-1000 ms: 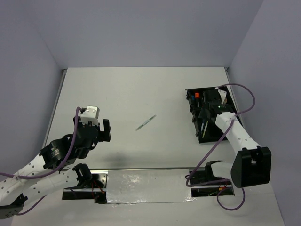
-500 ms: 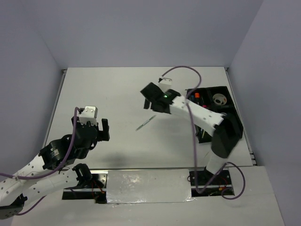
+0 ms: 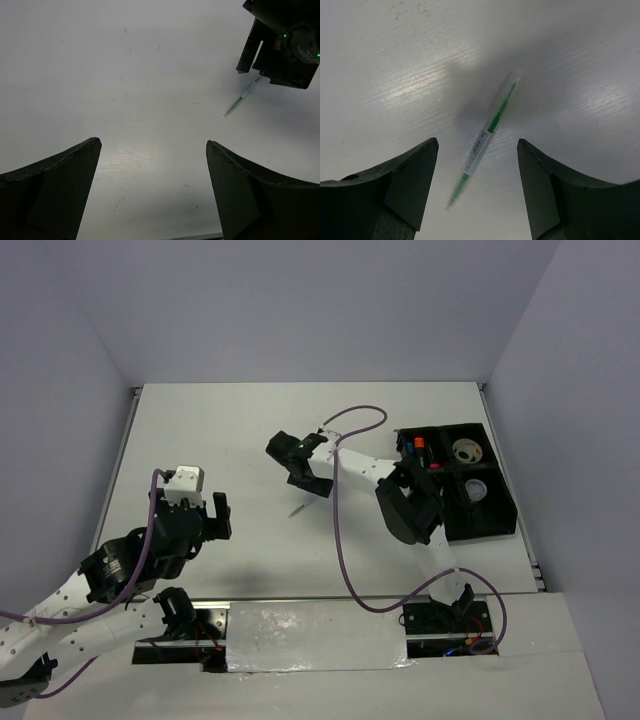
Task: Sort the stationery into containers
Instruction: Pick up the pen from the center of the board.
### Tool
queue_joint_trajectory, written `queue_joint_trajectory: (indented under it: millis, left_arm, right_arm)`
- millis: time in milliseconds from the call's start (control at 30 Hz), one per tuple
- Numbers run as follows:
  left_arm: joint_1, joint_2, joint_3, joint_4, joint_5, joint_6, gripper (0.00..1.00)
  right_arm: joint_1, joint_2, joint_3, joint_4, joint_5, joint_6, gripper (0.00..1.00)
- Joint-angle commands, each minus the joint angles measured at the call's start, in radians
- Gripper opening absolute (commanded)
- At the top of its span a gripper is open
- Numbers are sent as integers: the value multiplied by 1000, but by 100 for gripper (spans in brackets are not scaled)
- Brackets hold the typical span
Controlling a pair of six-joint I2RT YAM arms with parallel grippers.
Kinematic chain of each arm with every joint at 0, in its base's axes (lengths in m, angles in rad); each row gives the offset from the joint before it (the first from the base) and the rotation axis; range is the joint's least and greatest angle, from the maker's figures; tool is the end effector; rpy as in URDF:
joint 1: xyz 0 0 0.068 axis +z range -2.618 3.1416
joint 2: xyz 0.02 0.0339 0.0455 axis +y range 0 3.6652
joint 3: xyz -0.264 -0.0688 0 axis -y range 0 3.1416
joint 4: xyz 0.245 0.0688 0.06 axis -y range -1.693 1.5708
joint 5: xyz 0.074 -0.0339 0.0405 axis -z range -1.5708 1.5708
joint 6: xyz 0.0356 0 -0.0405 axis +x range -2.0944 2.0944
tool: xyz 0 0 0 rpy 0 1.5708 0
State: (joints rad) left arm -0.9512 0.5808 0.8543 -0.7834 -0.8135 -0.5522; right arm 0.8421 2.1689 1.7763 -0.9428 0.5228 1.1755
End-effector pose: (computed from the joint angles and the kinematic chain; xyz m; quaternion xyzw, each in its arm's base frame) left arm 0.0820 -0.0704 0.3342 -0.0392 0.8162 -0.0680 0.5725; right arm 0.3079 0.3182 0.1914 0.1891 0.9410 -0.0408 0.2776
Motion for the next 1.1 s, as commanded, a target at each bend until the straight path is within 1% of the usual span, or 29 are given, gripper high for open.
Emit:
queue_joint_trajectory:
  millis: [0,67,167,233,267,300,333,400,467,500,533,567,633,733,867,900,933,967,1000,1067]
  left_arm:
    - [3,-1,9,39,0,15,99]
    - [3,-1,11,38,-1,14,99]
    - [3,-4,11,36,-3,14,99]
    - [3,-7,9,36,-3,12,99]
    - [3,-9,9,38,-3,12,99]
    - [3,-9,8,38,-1,14,99]
    - [3,-9,8,38,-1,14,99]
    - [3,-7,9,38,0,14,99]
    - [3,-6,9,36,0,14,99]
    - [3,-6,9,36,0,14,99]
    - [3,-6,9,36,0,14,99]
    - [3,-7,9,36,0,12,99]
    - [3,-10,9,38,0,14,99]
    - [3,-13,8,38,4,15,99]
    - [2,-16,6,39,5,15,99]
    - [2,-16,6,39,7,17,99]
    - [2,-16,6,39,7,17,99]
    - [2,-15,6,41,7,20,99]
    - [2,-15,8,41,10,18,99]
    - [2,-15,6,41,10,20,100]
  right_arm:
    - [17,-14,-28,4,5,82,72]
    - [20,-11,-47,16,-4,90,71]
    - [26,-3,-72,27,-15,105,66]
    - [29,5,-86,47,-23,104,59]
    - [26,9,-95,47,-26,107,54]
    - [28,12,-97,45,-27,111,46]
    - [26,14,-107,41,-29,116,41]
    - [26,6,-130,48,-32,125,39]
    - [25,-23,-190,94,-44,124,36]
    - [23,-33,-215,113,-49,124,31]
    - [17,-58,-254,142,-52,125,22]
    - [17,-70,-273,153,-55,125,0]
    - [18,-106,-317,185,-53,121,0]
    - [17,-187,-385,252,-49,69,0]
    - [12,-375,-498,375,-37,-107,0]
    - [6,-459,-521,401,-32,-191,0]
    - [-1,-501,-572,413,-29,-235,0]
    - [-12,-544,-596,426,-43,-284,0]
    - [-41,-631,-624,433,-53,-381,0]
    - [-81,-714,-702,440,-61,-482,0]
